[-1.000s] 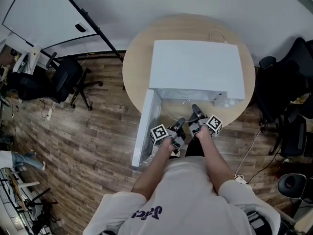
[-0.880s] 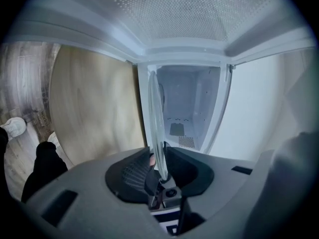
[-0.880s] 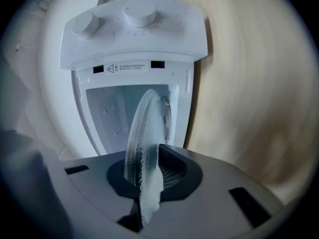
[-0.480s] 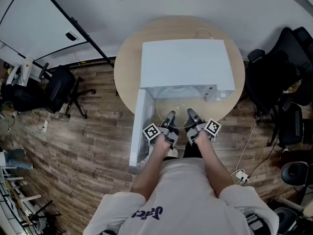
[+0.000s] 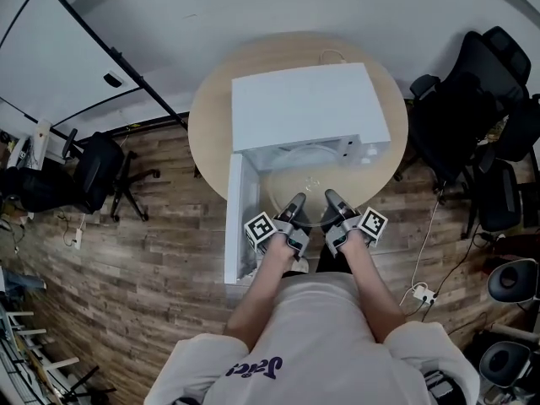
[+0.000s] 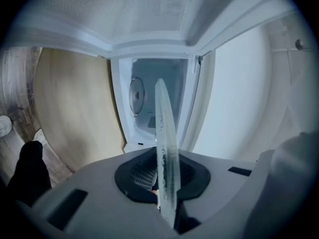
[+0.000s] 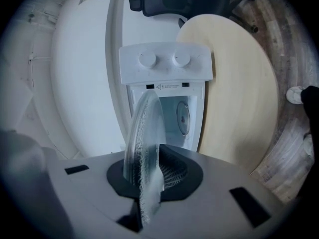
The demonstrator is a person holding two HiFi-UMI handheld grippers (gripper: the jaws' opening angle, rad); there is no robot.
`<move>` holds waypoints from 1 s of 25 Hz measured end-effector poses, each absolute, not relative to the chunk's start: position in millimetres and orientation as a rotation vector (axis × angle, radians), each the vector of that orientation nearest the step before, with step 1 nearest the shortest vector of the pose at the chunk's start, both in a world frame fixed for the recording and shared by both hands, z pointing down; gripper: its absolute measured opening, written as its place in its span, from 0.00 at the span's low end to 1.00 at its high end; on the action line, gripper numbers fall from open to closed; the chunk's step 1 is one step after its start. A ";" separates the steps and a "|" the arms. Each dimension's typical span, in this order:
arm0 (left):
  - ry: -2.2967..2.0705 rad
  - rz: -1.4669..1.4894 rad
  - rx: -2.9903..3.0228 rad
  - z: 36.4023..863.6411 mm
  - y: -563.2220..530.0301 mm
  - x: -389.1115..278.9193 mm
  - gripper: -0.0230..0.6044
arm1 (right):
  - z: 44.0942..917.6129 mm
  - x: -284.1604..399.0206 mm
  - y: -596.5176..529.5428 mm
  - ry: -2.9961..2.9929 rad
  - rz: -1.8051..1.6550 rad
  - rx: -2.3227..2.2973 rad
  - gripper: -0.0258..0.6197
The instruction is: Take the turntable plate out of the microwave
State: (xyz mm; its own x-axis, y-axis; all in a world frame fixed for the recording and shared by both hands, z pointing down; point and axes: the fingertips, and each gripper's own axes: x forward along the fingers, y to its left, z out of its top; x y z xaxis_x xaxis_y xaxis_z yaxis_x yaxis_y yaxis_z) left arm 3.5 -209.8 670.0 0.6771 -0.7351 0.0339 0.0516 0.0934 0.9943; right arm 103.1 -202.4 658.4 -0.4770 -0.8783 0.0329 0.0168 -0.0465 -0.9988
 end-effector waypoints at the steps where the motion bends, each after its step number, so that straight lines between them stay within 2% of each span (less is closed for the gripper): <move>1: -0.633 -0.633 1.371 662.5 -207.3 5.7 0.10 | 655.0 104.7 -199.1 1.519 -1.607 -0.938 0.10; 10: -0.582 -0.627 1.412 617.1 -177.3 10.0 0.09 | 620.6 108.3 -167.3 1.562 -1.539 -0.902 0.09; 25: -0.546 -0.669 1.404 605.3 -176.4 8.9 0.09 | 606.1 106.3 -167.9 1.632 -1.512 -0.927 0.09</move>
State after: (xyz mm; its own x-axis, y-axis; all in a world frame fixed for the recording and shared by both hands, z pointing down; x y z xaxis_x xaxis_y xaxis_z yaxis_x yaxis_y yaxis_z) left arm 8.9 -176.4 605.3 0.7046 -0.7084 -0.0421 0.1007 0.0410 0.9941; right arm 106.3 -167.9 606.1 -0.4864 -0.8732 -0.0311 -0.0354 0.0553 -0.9978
